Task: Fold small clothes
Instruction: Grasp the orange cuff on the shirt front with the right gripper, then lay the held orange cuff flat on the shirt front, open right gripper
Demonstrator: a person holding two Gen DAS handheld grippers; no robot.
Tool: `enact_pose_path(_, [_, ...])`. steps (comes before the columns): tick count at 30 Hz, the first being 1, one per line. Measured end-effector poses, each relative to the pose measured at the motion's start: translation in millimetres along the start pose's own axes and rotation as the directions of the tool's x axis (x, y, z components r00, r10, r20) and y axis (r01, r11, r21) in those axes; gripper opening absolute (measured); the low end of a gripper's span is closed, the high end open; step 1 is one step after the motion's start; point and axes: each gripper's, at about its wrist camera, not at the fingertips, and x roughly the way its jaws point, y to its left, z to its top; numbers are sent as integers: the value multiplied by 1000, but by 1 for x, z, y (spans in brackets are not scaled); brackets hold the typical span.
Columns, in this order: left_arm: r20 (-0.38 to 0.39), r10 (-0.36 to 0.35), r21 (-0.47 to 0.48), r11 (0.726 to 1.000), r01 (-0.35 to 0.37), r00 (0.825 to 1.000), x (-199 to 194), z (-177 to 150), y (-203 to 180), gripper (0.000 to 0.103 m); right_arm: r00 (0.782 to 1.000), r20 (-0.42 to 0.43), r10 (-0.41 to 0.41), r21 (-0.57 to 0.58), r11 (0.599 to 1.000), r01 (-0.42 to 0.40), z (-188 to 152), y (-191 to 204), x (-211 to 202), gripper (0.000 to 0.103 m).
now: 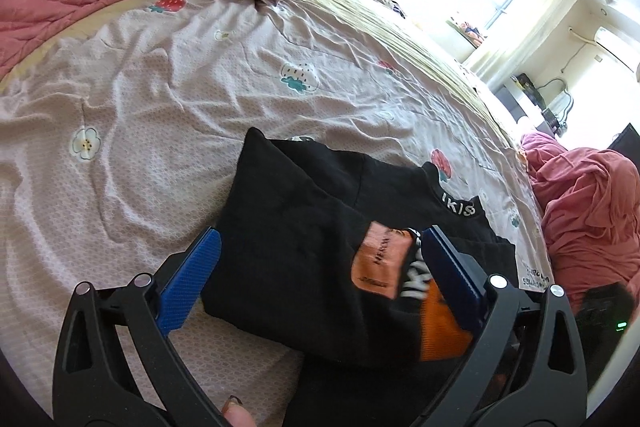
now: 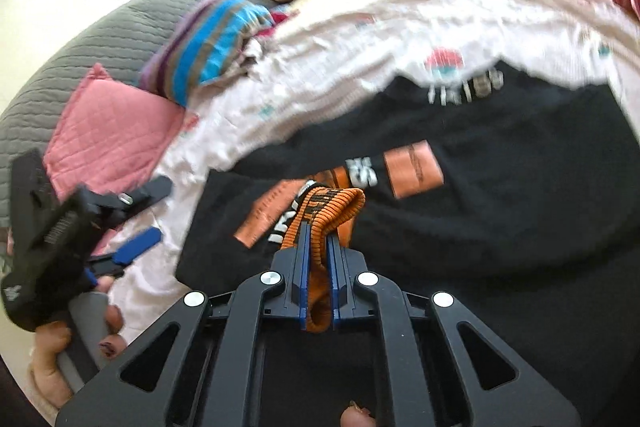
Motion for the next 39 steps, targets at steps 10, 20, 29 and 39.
enact_pose_path(10, [53, 23, -17, 1000, -22, 998, -12, 15, 12, 94, 988, 148, -44, -165, 984, 69, 46, 11, -52, 6])
enact_pose_path(20, [50, 24, 27, 999, -26, 998, -7, 17, 0, 94, 957, 250, -151, -160, 968, 194, 71, -32, -89, 6])
enact_pose_path(29, [25, 4, 136, 991, -8, 1000, 9, 10, -30, 94, 935, 268, -231, -105, 958, 267, 66, -71, -97, 6])
enact_pose_path(39, [-51, -2, 295, 955, 17, 999, 43, -10, -69, 36, 922, 261, -288, -69, 947, 315, 55, -99, -98, 6])
